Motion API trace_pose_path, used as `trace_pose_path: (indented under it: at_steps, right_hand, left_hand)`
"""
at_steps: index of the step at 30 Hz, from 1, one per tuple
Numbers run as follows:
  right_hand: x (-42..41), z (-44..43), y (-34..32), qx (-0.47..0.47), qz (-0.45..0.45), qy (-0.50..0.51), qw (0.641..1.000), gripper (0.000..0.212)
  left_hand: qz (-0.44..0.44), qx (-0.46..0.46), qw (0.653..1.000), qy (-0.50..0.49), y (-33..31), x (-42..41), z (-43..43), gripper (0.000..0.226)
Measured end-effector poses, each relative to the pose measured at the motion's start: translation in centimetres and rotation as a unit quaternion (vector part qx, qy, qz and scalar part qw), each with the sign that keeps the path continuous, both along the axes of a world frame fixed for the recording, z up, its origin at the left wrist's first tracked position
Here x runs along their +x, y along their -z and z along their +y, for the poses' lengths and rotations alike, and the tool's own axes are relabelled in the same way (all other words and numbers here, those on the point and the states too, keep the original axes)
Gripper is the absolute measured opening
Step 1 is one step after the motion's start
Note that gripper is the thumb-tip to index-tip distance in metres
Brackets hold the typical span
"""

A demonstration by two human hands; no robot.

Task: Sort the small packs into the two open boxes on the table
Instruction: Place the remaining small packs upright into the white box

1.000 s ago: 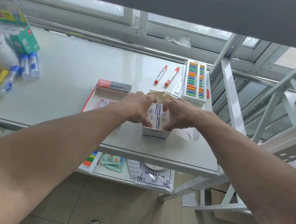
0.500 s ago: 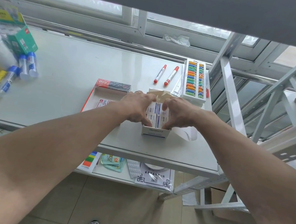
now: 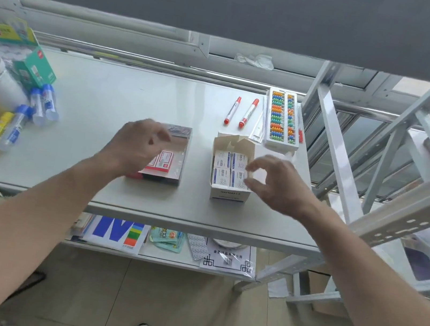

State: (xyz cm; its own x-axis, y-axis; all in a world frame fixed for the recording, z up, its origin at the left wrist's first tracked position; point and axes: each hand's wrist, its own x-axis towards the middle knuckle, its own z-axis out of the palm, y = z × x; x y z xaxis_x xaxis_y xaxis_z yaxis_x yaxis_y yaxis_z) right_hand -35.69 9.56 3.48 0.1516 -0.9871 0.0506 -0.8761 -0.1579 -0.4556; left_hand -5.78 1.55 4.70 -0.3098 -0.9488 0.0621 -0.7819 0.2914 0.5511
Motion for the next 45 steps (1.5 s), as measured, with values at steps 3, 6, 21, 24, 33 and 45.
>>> trace_pose_path:
  at_steps: [3, 6, 21, 24, 33, 45]
  right_hand:
    - [1.2, 1.9, 1.3, 0.015, 0.025, 0.01, 1.0, 0.036]
    - [2.3, 2.6, 2.3, -0.017, 0.066, 0.029, 0.997, 0.027]
    - [5.2, 3.2, 3.0, -0.066, 0.099, 0.093, 0.989, 0.013]
    - [5.6, 3.3, 3.1, -0.068, 0.098, 0.104, 0.987, 0.013]
    - [5.9, 3.4, 3.0, -0.07, 0.088, 0.111, 0.987, 0.013]
    - [5.9, 3.4, 3.1, -0.073, 0.088, 0.11, 0.987, 0.01]
  left_hand:
    - [-0.06, 0.008, 0.998, 0.01, 2.7, 3.7, 1.8, 0.02]
    - [-0.096, -0.001, 0.995, 0.018, 4.5, 5.2, 2.8, 0.024]
    - [-0.113, -0.066, 0.991, 0.027, 6.3, 6.1, 3.2, 0.01]
    - [-0.112, -0.077, 0.99, 0.023, 6.5, 6.1, 3.3, 0.01]
    - [-0.104, -0.089, 0.99, 0.021, 7.0, 6.2, 3.3, 0.01]
    - [-0.101, -0.09, 0.991, 0.021, 7.3, 6.2, 3.6, 0.009]
